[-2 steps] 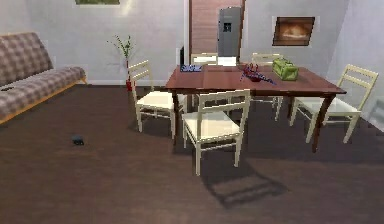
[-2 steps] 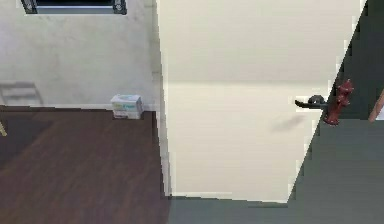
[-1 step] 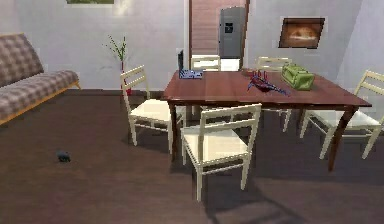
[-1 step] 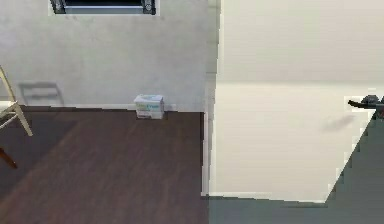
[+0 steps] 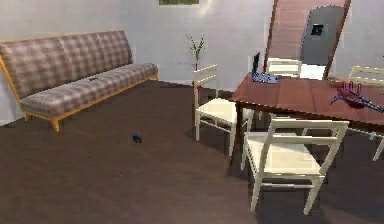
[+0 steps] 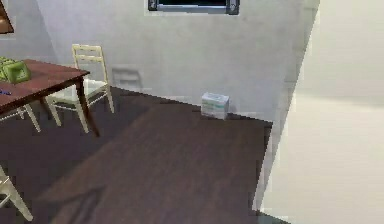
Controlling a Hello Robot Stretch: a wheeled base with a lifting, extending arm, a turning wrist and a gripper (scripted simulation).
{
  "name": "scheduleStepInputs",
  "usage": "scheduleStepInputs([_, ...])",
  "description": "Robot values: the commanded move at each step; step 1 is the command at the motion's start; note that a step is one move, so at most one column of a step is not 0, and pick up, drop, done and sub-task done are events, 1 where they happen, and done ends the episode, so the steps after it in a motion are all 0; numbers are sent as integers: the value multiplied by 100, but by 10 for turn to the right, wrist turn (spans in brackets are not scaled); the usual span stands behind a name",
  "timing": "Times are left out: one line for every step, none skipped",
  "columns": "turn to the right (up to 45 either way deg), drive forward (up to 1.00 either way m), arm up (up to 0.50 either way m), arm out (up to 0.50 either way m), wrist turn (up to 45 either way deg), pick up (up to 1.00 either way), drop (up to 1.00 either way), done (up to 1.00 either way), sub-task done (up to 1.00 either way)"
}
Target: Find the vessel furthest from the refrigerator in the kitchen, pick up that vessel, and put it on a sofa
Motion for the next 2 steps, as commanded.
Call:
scheduleStepInputs([0, 70, 0, 0, 0, 0, 0, 0, 0])
scheduleStepInputs([-420, 0, 0, 0, 0, 0, 0, 0, 0])
